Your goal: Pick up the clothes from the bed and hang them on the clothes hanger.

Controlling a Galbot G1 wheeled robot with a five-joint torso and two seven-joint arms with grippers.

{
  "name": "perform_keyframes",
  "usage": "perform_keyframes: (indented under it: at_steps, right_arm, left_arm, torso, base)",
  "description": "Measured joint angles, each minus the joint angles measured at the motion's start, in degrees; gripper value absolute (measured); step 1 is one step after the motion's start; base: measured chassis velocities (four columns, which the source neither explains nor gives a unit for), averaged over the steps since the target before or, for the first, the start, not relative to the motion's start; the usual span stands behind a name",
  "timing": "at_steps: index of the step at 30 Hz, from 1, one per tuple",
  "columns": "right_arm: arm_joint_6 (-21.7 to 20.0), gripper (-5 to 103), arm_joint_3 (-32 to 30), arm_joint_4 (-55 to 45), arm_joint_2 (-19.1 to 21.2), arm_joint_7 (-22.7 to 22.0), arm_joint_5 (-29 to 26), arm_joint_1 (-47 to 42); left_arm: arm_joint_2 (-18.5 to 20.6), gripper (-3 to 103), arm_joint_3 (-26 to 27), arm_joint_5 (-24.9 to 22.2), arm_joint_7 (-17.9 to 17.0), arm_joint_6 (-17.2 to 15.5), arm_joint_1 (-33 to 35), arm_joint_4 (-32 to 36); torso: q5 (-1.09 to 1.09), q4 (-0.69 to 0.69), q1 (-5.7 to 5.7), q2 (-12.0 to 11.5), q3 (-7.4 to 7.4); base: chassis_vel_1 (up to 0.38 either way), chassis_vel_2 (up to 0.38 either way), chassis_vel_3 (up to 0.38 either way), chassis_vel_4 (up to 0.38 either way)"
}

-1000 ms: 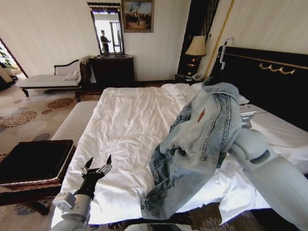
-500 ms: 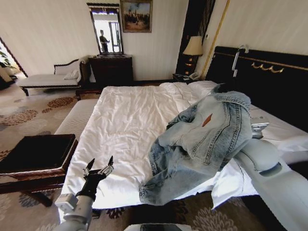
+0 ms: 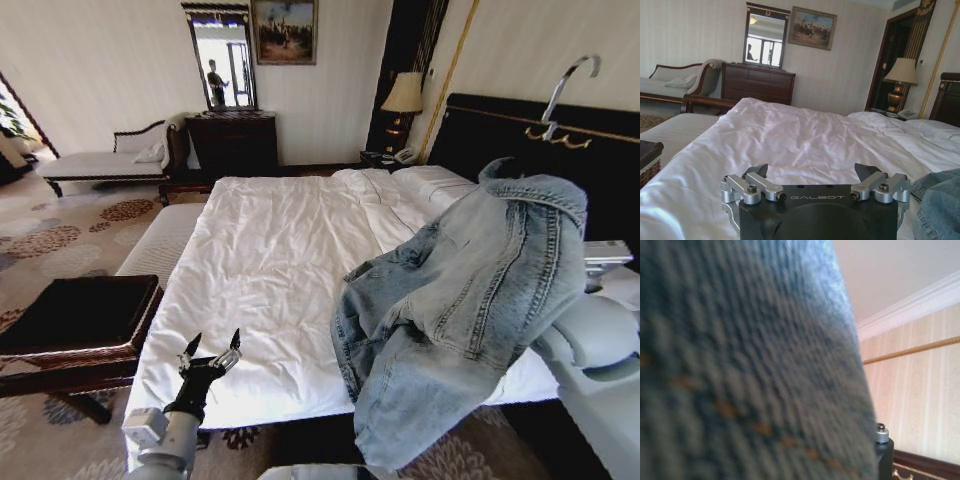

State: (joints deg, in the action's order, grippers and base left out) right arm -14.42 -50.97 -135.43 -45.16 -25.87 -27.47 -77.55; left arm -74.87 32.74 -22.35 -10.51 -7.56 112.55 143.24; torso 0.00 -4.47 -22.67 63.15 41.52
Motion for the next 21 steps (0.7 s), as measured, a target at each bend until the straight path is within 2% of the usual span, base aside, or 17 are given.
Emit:
perform_keyframes:
  at_steps: [2, 5, 7, 9, 10, 14, 15, 17, 21]
  right_arm:
    - [0.5, 14, -0.6, -0.2, -1.0, 0.4, 0.7, -1.4]
    - [4.1, 14, -3.8, -0.7, -6.8, 3.2, 6.0, -9.1]
    - [4.6, 14, -4.1, -0.8, -7.7, 3.7, 6.9, -10.2]
    - [7.0, 14, -4.5, -0.8, -11.6, 5.0, 11.2, -13.7]
    - [7.0, 14, -4.5, -0.8, -11.6, 5.0, 11.2, -13.7]
    - [8.2, 14, -4.4, -1.0, -18.2, 5.5, 14.3, -16.6]
    - [8.2, 14, -4.4, -1.0, -18.2, 5.5, 14.3, -16.6]
    - [8.5, 14, -4.7, -1.2, -21.3, 5.6, 14.8, -17.3]
    - [8.4, 14, -6.0, -1.6, -22.6, 5.6, 14.0, -17.5]
  left_arm:
    - [0.2, 99, 0.0, 0.0, 0.0, 0.0, 0.0, 0.0]
    - [0.8, 99, -0.8, 0.2, 0.0, 0.0, -0.2, 0.0]
    - [0.8, 99, -1.0, 0.2, 0.0, 0.0, -0.2, 0.0]
    - [0.9, 99, -2.2, 0.7, 0.0, 0.0, -0.4, 0.0]
    - [0.9, 99, -2.2, 0.7, 0.0, 0.0, -0.4, 0.0]
    - [1.5, 99, -3.5, 1.0, 0.0, 0.0, -0.6, 0.0]
    - [1.5, 99, -3.5, 1.0, 0.0, 0.0, -0.6, 0.0]
    - [2.3, 99, -3.5, 0.7, 0.0, 0.0, -1.1, 0.0]
    - [3.1, 99, -3.4, 0.0, -0.1, -0.1, -1.8, 0.0]
  torso:
    - [0.00, -0.01, 0.00, 0.0, 0.00]
    - [0.00, -0.01, 0.00, 0.0, 0.00]
    - [0.00, -0.01, 0.01, 0.0, -0.01]
    - [-0.01, -0.01, 0.01, 0.0, -0.01]
    - [-0.01, -0.01, 0.01, 0.0, -0.01]
    - [0.00, 0.03, -0.03, 0.0, 0.02]
    - [0.00, 0.03, -0.03, 0.0, 0.02]
    - [0.00, 0.01, -0.03, 0.0, 0.01]
    - [0.00, 0.01, -0.03, 0.0, 0.01]
  base:
    - [0.057, -0.049, -0.059, 0.060]
    - [0.077, -0.059, -0.068, 0.063]
    - [0.054, -0.049, -0.053, 0.038]
    - [0.000, 0.000, 0.000, 0.000]
    - [0.000, 0.000, 0.000, 0.000]
    - [0.000, 0.000, 0.000, 0.000]
    - [0.000, 0.000, 0.000, 0.000]
    - [0.000, 0.000, 0.000, 0.000]
    - [-0.007, -0.017, 0.038, 0.021]
